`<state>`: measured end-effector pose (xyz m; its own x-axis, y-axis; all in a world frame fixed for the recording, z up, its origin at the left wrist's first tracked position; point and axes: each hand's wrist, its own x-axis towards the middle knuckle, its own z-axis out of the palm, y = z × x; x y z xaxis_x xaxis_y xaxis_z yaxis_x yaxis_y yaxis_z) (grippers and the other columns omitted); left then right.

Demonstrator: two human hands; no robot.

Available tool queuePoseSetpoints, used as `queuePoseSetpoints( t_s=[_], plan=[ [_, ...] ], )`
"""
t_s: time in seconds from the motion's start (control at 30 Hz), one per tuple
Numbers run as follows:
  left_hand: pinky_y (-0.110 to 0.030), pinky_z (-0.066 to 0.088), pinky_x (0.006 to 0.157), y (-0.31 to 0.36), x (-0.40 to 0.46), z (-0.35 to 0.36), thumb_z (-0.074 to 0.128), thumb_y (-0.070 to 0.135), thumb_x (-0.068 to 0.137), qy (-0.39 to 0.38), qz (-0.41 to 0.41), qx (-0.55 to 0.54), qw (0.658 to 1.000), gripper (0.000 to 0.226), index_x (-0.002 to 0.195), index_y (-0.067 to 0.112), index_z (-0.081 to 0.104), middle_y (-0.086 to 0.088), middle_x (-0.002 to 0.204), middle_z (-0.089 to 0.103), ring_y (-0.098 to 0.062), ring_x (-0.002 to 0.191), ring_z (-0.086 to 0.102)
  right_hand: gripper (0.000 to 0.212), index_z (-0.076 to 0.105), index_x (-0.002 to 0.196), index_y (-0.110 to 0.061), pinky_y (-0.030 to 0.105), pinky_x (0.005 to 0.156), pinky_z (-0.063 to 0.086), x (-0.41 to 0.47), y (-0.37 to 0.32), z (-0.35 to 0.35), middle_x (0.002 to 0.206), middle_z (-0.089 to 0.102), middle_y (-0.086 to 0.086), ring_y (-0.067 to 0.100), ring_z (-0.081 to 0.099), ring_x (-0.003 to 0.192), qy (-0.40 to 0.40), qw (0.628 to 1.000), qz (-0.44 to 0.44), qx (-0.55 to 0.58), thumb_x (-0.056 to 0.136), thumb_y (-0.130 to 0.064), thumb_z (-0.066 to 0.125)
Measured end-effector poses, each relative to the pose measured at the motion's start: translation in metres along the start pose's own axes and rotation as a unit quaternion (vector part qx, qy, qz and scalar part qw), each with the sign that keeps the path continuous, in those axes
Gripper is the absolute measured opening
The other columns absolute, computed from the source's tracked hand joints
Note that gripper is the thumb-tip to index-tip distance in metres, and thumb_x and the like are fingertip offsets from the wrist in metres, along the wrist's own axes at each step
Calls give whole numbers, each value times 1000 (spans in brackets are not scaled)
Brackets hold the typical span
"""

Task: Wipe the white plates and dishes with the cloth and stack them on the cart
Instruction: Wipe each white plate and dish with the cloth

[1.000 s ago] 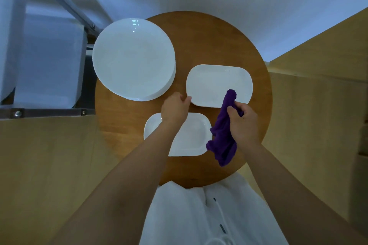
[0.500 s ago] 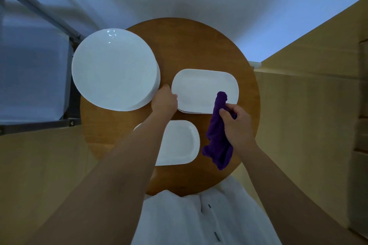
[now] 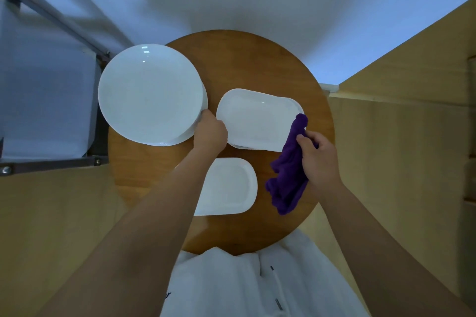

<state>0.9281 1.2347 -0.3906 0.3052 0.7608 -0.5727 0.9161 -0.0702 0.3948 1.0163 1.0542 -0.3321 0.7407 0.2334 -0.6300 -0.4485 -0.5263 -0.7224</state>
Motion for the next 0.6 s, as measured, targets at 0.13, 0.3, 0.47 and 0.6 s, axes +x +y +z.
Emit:
queuePoseSetpoints(
  t_s=[0.13,0.3,0.47,0.6],
  plan=[
    [-28,47,88,3,-13,1,39,18,102,2,6,-138,990,27,128,10,44,-6,118,55,-24,114,55,13,56,87,-36,26,67,51,-5,-9,0,90,63,-6,12,61,83,11,1000,12,21,93,-25,53],
    [-46,53,95,4,-38,-7,30,32,105,-32,-27,-340,939,34,137,25,36,5,122,49,-18,118,48,14,60,88,-32,26,64,52,-20,-45,-7,86,66,-5,13,64,79,-1,999,-2,52,94,-23,52],
    [-43,50,98,8,-68,-40,27,40,104,20,-51,-459,887,18,119,36,37,15,104,46,-12,109,47,12,62,96,-28,28,69,55,-40,-92,-14,89,70,-6,11,67,81,1,992,-82,92,93,-23,52],
    [-33,52,85,13,-103,-70,30,49,101,56,-7,-525,849,24,103,40,52,12,103,57,-15,104,55,29,47,125,-24,9,64,46,-58,-105,-1,97,58,-16,-4,58,82,68,973,-212,-55,96,-24,48]
  ],
)
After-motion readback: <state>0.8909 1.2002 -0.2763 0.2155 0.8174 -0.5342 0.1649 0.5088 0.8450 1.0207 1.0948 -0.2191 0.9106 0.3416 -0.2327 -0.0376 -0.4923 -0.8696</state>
